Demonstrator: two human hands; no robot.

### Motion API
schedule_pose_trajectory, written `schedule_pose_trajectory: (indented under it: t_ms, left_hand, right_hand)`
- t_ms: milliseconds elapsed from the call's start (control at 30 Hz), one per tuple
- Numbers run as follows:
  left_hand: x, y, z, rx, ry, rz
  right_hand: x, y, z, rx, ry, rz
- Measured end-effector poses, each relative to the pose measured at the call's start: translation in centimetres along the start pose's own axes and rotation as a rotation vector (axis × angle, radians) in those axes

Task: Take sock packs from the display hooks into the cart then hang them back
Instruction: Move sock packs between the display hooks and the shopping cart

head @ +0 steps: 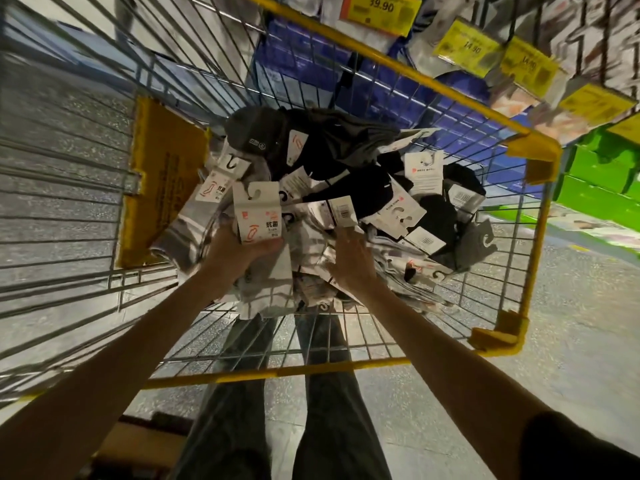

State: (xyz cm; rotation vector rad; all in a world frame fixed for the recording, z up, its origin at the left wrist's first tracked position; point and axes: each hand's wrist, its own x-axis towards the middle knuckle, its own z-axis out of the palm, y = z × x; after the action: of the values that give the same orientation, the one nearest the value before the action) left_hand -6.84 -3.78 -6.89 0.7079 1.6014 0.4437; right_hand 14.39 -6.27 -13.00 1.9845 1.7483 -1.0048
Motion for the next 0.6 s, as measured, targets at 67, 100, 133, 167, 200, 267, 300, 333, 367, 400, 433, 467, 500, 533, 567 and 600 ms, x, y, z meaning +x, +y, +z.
schedule_pose_trajectory:
  t_ms: [67, 100, 133, 167, 200, 267, 300, 333, 367, 400, 433, 467, 500, 533, 567, 600]
  left_hand:
    - [0.0, 0.0, -0.1, 0.038, -0.008, 0.003]
    - [0.1, -0.2, -0.2, 0.043, -0.010, 0.003]
    - [0.3, -0.3, -0.4, 0.039, -0.014, -0.004]
    - [0.4, -0.4, -0.6, 0.028, -0.012, -0.007]
    - [0.4, -0.4, -0.7, 0.008, 0.001, -0.014]
    - [0.6, -0.5, -0.9, -0.044, 0.038, -0.020]
    - [0.6, -0.5, -1.0, -0.059, 0.056, -0.024]
    - [0.7, -0.4, -1.1, -0.066, 0.074, -0.028]
    - [0.8, -0.5, -1.2, -0.079, 0.079, -0.023]
    - [0.8, -0.5, -1.1, -0.090, 0.087, -0.017]
    - [0.7, -0.3, -1.1, -0.100, 0.088, -0.004]
    - [0.5, 0.0, -0.9, -0.128, 0.078, 0.000]
    - [0.6, 0.0, -0.7, -0.144, 0.059, 0.001]
    - [0.6, 0.3, -0.5, -0.167, 0.044, 0.003]
    - [0.7, 0.4, -0.3, -0.183, 0.035, -0.003]
    - [0.7, 0.9, 0.0, -0.191, 0.022, 0.008]
  right_hand:
    - [0.9, -0.2, 0.8, 0.024, -0.031, 0.049]
    - [1.2, -0.3, 1.1, 0.063, -0.063, 0.057]
    - [1.2, -0.6, 1.1, 0.114, -0.098, 0.043]
    - [1.0, -0.8, 1.1, 0.154, -0.121, 0.019]
    - [0.7, -1.0, 1.1, 0.187, -0.110, -0.005]
    - [-0.5, -1.2, 0.2, 0.256, -0.001, -0.041]
    - [-1.2, -1.4, -0.8, 0.338, 0.088, -0.043]
    - [-1.8, -1.4, -1.8, 0.464, 0.157, -0.026]
    - [-2.2, -1.4, -3.1, 0.603, 0.202, -0.007]
    - [-2.6, -1.4, -4.4, 0.728, 0.221, 0.016]
    - [-2.9, -1.4, -5.6, 0.820, 0.231, 0.034]
    - [-3.2, -1.4, -6.8, 0.887, 0.250, 0.043]
    - [-3.3, -1.5, -7.9, 0.940, 0.285, 0.037]
    - [-3.5, -1.7, -9.0, 0.993, 0.335, 0.015]
    - [-3.8, -2.1, -10.3, 1.040, 0.388, -0.022]
    - [-4.2, -2.6, -11.3, 1.078, 0.434, -0.074]
